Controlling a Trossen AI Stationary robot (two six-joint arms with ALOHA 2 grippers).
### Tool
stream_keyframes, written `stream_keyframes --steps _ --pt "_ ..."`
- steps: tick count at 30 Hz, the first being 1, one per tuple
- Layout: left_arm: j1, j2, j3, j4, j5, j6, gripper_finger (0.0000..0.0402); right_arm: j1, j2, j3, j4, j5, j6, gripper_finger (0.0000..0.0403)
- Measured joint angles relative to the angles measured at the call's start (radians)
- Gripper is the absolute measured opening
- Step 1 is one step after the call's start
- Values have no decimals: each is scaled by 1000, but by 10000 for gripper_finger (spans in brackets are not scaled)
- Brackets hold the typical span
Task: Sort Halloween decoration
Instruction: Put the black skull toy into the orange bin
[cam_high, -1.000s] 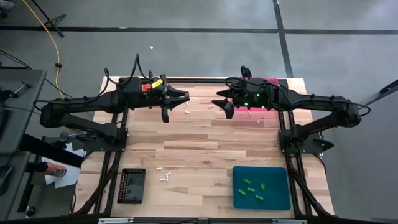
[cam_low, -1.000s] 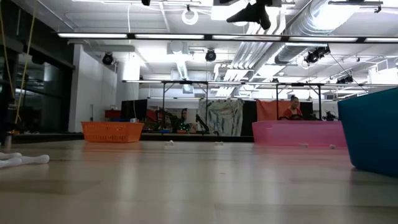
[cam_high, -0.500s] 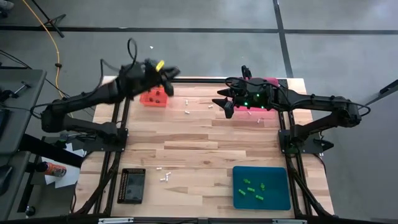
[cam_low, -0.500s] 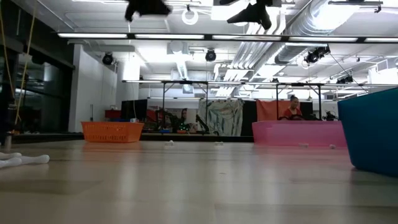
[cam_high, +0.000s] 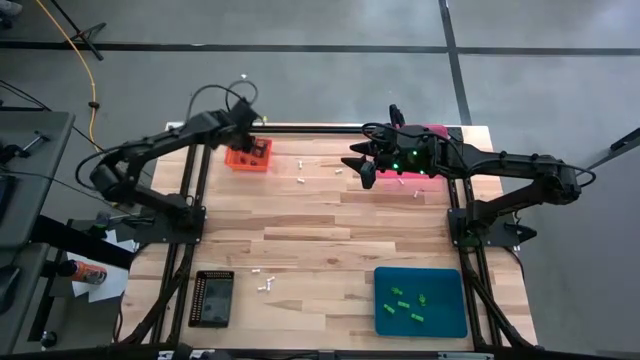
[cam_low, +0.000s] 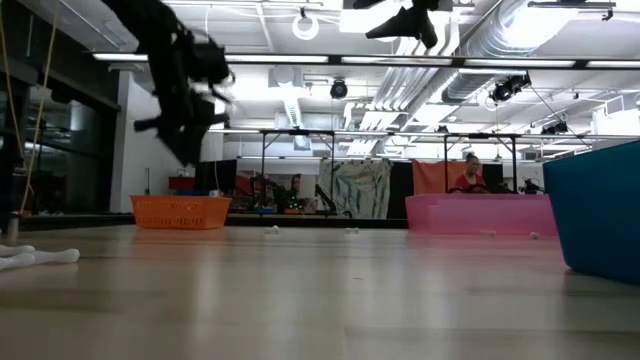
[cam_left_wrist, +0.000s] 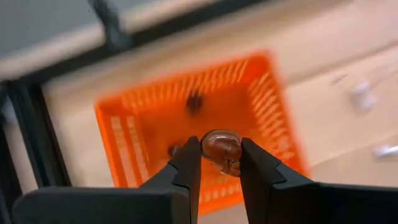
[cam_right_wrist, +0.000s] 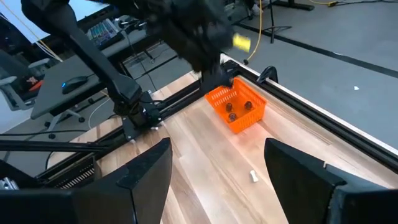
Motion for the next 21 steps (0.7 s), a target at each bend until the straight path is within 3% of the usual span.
stream_keyframes --steps 9,21 --pt "-2 53 -183 147 -9 -150 63 0 0 0 -1 0 0 248" --pt "-2 53 -230 204 -25 -167 81 0 0 0 -2 0 0 248"
